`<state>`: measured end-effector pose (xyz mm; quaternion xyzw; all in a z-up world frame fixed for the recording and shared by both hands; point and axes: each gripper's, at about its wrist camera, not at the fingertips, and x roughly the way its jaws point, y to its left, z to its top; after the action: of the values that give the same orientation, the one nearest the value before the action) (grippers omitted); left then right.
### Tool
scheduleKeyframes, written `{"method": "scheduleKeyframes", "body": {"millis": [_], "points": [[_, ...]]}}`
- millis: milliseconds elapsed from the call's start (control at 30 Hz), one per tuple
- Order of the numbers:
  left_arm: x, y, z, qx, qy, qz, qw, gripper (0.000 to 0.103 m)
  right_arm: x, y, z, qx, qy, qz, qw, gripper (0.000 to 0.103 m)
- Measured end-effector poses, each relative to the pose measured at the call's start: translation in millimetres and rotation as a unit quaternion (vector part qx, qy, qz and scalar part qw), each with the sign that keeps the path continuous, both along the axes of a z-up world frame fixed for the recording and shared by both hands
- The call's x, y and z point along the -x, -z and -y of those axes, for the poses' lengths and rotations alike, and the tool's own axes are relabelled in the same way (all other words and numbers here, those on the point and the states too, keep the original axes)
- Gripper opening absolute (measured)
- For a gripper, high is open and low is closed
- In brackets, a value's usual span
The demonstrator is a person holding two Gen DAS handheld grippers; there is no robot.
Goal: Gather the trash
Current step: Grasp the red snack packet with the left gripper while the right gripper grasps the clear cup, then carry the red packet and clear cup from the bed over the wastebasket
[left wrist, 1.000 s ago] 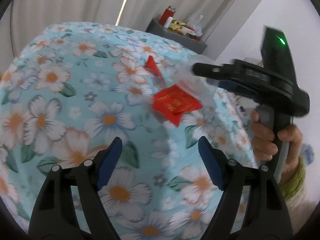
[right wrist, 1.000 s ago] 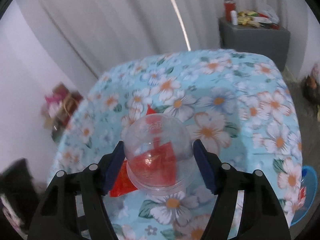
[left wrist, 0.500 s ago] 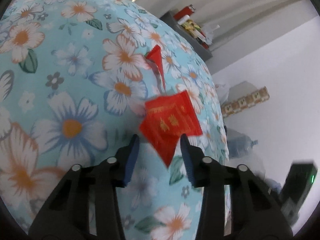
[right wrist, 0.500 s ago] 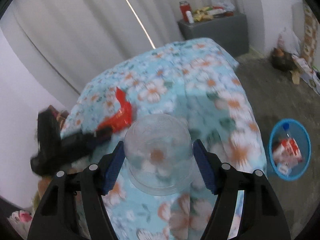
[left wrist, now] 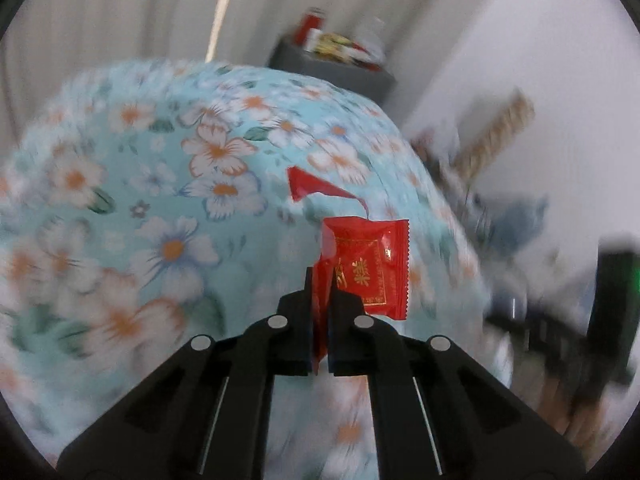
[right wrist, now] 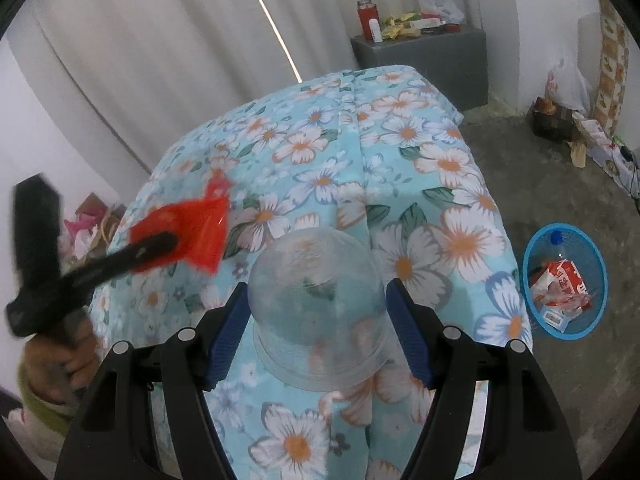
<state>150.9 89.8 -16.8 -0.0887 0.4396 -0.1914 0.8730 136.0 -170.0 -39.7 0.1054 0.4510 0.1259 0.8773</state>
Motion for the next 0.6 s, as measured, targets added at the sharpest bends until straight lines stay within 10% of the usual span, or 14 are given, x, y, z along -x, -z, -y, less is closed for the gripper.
{"method": "scheduleKeyframes", "body": {"millis": [133, 600], "points": [[38, -16, 10, -0.108, 0.039, 0.041, 0.9925, 0.003, 9, 3, -4, 0.002, -0.007, 0.002, 1.0, 0.068], [25, 36, 43, -0.202, 0.022, 0.032, 0.9786, 0.003, 9, 22, -17, 0.041, 0.0, -0.002, 0.999, 0.068]]}}
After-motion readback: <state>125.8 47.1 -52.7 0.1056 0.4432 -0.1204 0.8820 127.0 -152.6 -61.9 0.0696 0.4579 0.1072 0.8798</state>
